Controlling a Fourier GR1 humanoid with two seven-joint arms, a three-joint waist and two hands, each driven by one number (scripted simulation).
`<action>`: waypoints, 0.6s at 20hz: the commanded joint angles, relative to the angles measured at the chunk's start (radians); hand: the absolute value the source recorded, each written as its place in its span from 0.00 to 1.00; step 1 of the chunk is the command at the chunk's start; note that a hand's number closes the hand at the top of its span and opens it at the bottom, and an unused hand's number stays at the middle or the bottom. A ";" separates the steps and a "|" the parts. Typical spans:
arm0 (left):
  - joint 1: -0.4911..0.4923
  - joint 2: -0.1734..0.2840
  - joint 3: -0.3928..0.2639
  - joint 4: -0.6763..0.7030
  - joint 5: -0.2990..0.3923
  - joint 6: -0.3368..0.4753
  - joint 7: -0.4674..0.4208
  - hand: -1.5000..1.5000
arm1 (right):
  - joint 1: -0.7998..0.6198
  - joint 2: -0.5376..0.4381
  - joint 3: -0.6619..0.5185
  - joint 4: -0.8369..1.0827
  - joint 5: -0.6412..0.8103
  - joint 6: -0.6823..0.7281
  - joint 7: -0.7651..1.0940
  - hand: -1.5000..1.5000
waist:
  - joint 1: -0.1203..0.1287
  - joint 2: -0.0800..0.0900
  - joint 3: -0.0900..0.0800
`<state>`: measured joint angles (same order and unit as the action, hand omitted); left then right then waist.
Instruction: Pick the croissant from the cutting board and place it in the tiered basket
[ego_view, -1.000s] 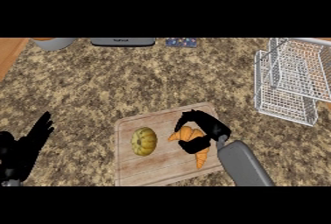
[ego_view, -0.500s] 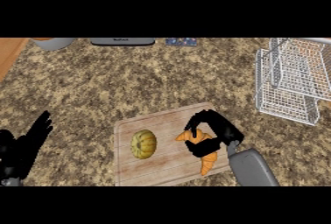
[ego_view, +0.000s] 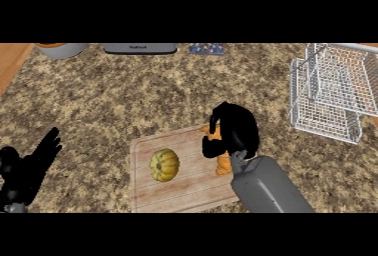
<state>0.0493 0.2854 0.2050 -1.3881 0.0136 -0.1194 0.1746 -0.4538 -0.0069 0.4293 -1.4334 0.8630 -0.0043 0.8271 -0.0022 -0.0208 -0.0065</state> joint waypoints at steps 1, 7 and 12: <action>0.007 0.010 0.008 0.001 0.002 -0.006 -0.004 0.50 | -0.115 0.007 0.102 -0.063 0.239 -0.059 0.277 1.00 | 0.003 -0.002 0.001; -0.018 0.004 0.012 0.011 0.006 -0.003 -0.004 0.50 | -0.228 0.007 0.158 -0.213 0.401 0.038 0.531 1.00 | -0.004 0.011 0.005; 0.009 -0.011 -0.007 -0.003 -0.015 -0.002 -0.016 0.50 | -0.337 0.006 0.020 -0.252 0.370 0.097 0.509 1.00 | 0.004 0.017 0.006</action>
<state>0.0544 0.2837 0.2071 -1.3975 0.0116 -0.1253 0.1647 -0.7262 -0.0109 0.4958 -1.6400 1.2159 0.0334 1.1549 0.0023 -0.0093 -0.0016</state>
